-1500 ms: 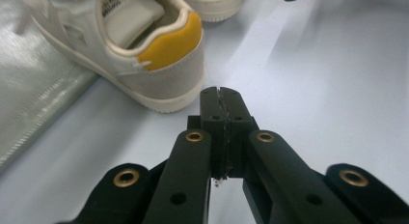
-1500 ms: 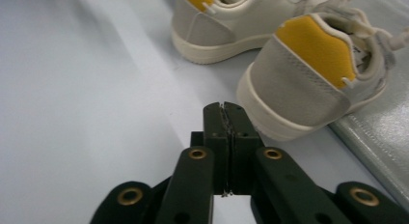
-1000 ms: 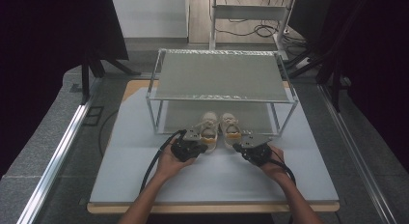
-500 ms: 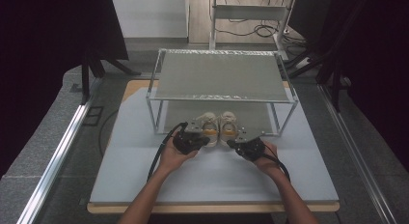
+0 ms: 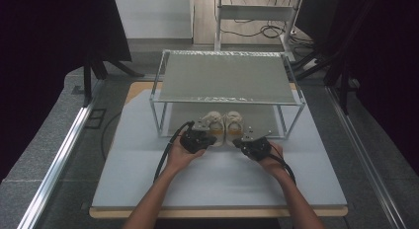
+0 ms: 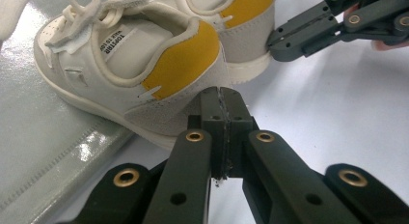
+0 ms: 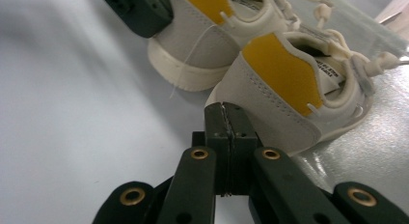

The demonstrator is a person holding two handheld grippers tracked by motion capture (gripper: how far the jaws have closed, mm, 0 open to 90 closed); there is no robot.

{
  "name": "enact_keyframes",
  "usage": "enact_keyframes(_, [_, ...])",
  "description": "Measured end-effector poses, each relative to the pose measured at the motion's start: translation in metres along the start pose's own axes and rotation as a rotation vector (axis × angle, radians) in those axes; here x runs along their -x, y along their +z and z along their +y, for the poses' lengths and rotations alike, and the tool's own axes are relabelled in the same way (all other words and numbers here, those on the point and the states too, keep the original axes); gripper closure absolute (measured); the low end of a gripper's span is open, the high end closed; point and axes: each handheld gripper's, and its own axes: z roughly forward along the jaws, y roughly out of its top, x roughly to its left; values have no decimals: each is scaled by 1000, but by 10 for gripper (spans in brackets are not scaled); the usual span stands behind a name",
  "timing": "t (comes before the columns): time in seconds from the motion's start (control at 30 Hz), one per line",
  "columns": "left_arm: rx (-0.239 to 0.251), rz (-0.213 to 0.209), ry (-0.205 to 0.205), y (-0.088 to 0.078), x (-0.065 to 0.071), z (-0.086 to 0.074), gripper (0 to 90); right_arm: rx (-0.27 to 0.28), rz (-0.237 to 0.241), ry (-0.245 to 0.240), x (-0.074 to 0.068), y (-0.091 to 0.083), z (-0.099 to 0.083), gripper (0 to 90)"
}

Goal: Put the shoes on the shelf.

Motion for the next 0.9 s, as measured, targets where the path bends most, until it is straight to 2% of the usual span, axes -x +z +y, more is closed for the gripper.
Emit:
enact_keyframes(0.2, [-4,11,2,4,-4,3,900,1,-40,30,11,4,2,896])
enact_keyframes(0.3, [-4,15,2,5,-4,4,899,10,-32,40,15,4,6,896])
enact_keyframes(0.63, [-3,20,-4,7,-6,5,896,23,-33,56,15,5,7,896])
enact_keyframes(0.9, [11,27,-29,15,-15,9,889,30,-8,79,19,5,6,896])
